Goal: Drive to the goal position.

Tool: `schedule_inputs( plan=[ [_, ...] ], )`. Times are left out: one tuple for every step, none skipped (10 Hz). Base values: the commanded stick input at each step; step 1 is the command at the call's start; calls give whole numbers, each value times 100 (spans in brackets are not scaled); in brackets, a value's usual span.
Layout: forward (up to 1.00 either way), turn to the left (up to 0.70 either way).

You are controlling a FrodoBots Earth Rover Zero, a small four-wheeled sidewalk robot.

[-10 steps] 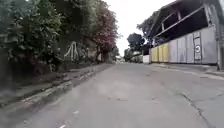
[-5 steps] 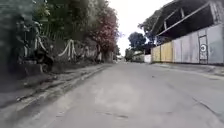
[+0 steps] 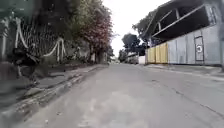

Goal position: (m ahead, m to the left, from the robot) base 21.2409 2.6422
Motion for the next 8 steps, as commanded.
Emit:
schedule_inputs(
  plan=[
    [100,0],
    [100,0],
    [100,0],
    [100,1],
    [100,3],
    [100,1],
    [100,0],
    [100,0]
  ],
)
